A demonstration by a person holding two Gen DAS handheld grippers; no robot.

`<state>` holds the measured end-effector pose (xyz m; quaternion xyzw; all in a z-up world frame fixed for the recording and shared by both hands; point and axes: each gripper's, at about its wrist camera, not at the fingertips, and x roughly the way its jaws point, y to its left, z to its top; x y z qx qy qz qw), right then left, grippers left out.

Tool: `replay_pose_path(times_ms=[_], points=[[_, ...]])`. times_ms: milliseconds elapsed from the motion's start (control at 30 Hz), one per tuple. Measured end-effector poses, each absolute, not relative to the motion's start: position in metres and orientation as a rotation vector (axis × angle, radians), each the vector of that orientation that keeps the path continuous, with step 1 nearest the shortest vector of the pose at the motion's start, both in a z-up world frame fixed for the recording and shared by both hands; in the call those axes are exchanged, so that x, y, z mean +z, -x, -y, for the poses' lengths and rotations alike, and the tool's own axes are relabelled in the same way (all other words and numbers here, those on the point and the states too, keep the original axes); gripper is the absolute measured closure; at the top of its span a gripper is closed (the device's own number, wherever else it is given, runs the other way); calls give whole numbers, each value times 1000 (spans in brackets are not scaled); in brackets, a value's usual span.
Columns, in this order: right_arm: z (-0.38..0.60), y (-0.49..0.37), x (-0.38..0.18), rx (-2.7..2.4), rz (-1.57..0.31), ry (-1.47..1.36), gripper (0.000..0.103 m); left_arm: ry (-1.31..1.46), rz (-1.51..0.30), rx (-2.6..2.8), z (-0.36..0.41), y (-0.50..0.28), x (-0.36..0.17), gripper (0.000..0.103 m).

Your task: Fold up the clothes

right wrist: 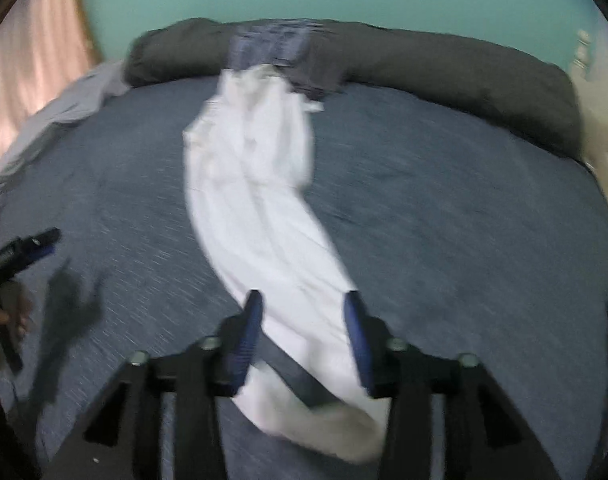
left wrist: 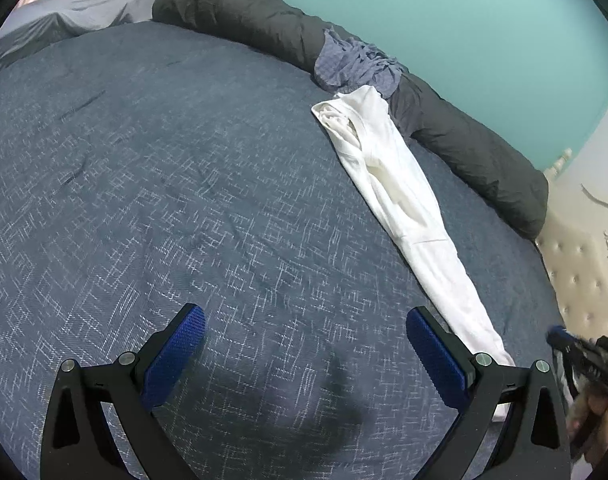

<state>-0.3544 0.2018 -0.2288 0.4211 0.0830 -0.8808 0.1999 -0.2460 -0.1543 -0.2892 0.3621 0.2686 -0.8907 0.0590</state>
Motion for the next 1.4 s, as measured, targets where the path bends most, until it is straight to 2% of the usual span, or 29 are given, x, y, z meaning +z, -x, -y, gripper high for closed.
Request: replay_pose_path(times_ms=[100, 233, 600, 633, 667, 733, 767, 833, 900, 1133, 1400], points=[[-148, 380, -239, -2382, -284, -1117, 57, -1098, -811, -2698, 154, 246, -290, 0], [-94, 420, -260, -2316, -322, -1112, 47, -1105, -803, -2702, 152, 247, -291, 0], [-30, 480, -303, -2290, -368, -1149, 47, -1124, -832, -2667, 163, 248, -302, 0], [-31, 481, -305, -2288, -352, -1156, 52, -1124, -835, -2665, 163, 248, -302, 0], [-32, 483, -306, -2286, -336, -1163, 67, -1124, -838, -2663, 164, 248, -302, 0], [-34, 485, -309, -2281, -305, -1176, 78, -1120, -850, -2661, 165, 248, -302, 0], [-35, 486, -311, -2279, -289, -1183, 90, -1119, -857, -2659, 166, 248, -302, 0], [-37, 489, -313, -2274, -257, -1196, 96, -1118, -865, -2657, 166, 248, -302, 0], [-41, 487, -313, -2263, -226, -1199, 97, -1120, -862, -2660, 166, 247, -301, 0], [-88, 408, -260, -2133, -127, -1064, 98, -1093, -867, -2675, 165, 245, -292, 0], [-179, 317, -235, -2087, -138, -1072, 98, -1103, -849, -2697, 155, 245, -287, 0]])
